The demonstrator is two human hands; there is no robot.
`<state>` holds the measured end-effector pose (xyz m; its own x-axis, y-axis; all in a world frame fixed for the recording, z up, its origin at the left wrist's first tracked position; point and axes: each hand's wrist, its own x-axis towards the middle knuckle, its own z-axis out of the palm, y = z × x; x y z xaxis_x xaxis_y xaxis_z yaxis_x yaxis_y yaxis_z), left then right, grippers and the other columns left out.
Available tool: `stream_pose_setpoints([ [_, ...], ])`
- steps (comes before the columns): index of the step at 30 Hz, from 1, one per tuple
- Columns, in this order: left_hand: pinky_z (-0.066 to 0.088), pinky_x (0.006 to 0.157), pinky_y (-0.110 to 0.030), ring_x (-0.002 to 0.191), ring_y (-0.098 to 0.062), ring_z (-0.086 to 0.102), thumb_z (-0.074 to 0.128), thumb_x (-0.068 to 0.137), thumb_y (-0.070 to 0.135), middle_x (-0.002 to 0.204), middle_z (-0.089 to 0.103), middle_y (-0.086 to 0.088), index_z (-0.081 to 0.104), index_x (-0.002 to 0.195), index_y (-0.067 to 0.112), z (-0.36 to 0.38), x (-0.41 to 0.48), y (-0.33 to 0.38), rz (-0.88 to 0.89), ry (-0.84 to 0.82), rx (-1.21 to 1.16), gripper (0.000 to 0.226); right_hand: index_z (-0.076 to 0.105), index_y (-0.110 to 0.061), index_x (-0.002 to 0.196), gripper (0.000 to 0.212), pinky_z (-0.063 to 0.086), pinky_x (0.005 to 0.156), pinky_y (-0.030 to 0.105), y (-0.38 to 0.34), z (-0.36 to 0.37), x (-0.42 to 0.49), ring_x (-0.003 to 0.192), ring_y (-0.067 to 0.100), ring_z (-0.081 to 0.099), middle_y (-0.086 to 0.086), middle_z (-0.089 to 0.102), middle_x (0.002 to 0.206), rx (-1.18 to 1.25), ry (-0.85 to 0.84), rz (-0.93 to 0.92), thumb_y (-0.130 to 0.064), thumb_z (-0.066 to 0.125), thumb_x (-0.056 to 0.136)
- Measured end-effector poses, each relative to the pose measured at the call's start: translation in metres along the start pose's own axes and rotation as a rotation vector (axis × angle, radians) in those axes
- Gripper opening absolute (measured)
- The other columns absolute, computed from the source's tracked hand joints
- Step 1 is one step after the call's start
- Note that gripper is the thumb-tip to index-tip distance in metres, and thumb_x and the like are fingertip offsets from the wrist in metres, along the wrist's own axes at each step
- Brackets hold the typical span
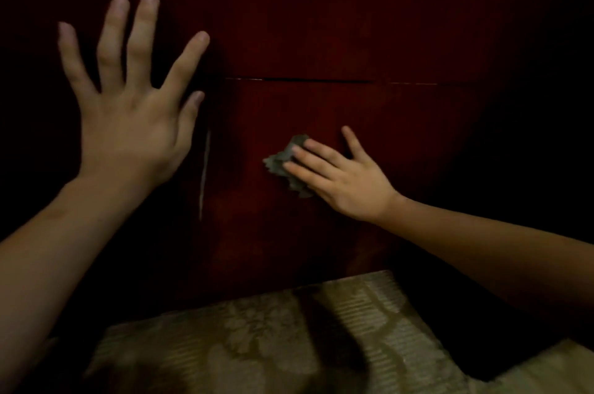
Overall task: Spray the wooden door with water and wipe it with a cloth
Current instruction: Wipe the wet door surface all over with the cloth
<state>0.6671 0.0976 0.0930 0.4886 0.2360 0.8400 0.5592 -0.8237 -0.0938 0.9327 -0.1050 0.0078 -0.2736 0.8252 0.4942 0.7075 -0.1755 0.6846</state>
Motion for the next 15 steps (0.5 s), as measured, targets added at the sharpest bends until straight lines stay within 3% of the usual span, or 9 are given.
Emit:
stream_pose_setpoints([
  [5, 0.005, 0.123, -0.072, 0.161, -0.040, 0.006, 0.049, 0.107, 0.025, 0.175, 0.006, -0.018, 0.016, 0.166, 0.035, -0.011, -0.019, -0.041, -0.068, 0.028, 0.052, 0.069, 0.011, -0.023, 0.165, 0.069, -0.006, 0.124, 0.059, -0.098, -0.017, 0.091, 0.160, 0.018, 0.008, 0.000, 0.010, 0.173, 0.106, 0.051, -0.090, -0.017, 0.038, 0.102],
  [10, 0.007, 0.125, -0.068, 0.161, -0.039, 0.007, 0.046, 0.109, 0.024, 0.174, 0.008, -0.019, 0.013, 0.166, 0.037, -0.017, -0.037, -0.067, -0.146, 0.035, 0.064, 0.067, 0.010, -0.022, 0.165, 0.072, -0.018, 0.123, 0.057, -0.130, -0.007, 0.099, 0.160, 0.019, 0.004, -0.001, 0.008, 0.173, 0.075, -0.039, -0.242, -0.022, 0.045, 0.102],
  [12, 0.007, 0.125, -0.068, 0.161, -0.039, 0.007, 0.047, 0.109, 0.024, 0.174, 0.007, -0.020, 0.014, 0.166, 0.036, -0.019, -0.043, -0.074, -0.158, 0.024, 0.064, 0.067, 0.017, -0.025, 0.165, 0.069, -0.014, 0.124, 0.055, -0.112, -0.014, 0.104, 0.159, 0.017, 0.010, -0.004, 0.015, 0.172, 0.065, 0.007, -0.194, -0.024, 0.047, 0.103],
  [15, 0.006, 0.126, -0.067, 0.161, -0.039, 0.006, 0.049, 0.108, 0.021, 0.174, 0.006, -0.020, 0.014, 0.166, 0.036, -0.021, -0.048, -0.088, -0.182, 0.023, 0.068, 0.069, 0.018, -0.025, 0.164, 0.062, -0.013, 0.122, 0.059, -0.057, -0.038, 0.124, 0.157, 0.016, 0.006, -0.002, 0.019, 0.171, 0.056, 0.119, 0.044, -0.035, 0.041, 0.108],
])
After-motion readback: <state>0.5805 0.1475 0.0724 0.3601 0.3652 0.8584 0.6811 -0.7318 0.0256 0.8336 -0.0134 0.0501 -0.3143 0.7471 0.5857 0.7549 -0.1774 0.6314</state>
